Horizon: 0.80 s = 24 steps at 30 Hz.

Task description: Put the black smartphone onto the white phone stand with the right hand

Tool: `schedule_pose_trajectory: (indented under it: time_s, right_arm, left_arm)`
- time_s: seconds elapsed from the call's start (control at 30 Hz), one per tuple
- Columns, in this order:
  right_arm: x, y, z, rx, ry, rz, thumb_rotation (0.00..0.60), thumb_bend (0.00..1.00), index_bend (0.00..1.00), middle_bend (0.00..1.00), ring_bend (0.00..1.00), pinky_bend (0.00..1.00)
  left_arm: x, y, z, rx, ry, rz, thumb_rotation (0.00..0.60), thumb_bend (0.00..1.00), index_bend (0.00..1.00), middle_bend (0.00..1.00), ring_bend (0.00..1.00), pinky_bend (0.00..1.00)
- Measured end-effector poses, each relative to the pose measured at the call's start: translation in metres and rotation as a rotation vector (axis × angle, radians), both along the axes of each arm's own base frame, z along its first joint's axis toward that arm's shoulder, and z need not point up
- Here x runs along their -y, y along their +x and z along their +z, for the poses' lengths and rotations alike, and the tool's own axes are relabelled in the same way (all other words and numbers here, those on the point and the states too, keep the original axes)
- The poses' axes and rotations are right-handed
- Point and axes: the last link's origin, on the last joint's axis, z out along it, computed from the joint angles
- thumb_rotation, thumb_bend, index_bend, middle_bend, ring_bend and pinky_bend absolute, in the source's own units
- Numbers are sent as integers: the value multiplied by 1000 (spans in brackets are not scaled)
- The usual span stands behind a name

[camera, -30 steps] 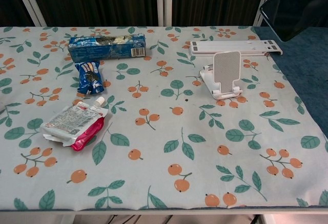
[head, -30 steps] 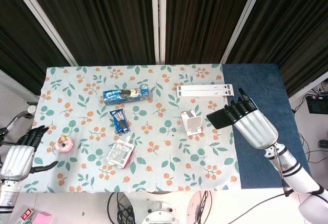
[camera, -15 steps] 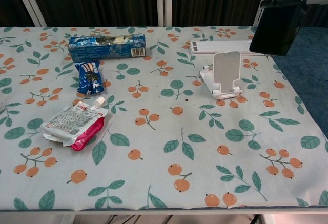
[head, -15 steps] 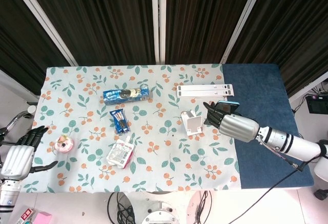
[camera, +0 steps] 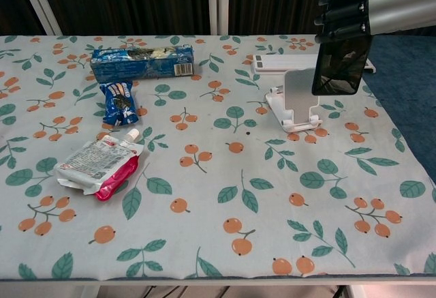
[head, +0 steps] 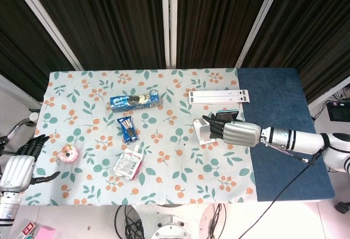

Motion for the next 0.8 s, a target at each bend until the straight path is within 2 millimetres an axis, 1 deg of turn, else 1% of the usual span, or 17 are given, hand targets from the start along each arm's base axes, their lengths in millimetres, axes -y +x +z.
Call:
schedule_pose_trajectory:
  time_s: [0.4, 0.8]
  right_arm:
    - [15, 7, -27, -26, 30, 18, 600, 242, 524, 385, 408, 0]
    - [20, 5, -42, -25, 34, 15, 600, 242, 521, 379, 387, 0]
  left_arm:
    - [-1, -3, 1, -8, 5, 5, 449, 0, 96, 80, 97, 232]
    - [-3, -4, 5, -9, 16, 0, 449, 0, 95, 81, 98, 232]
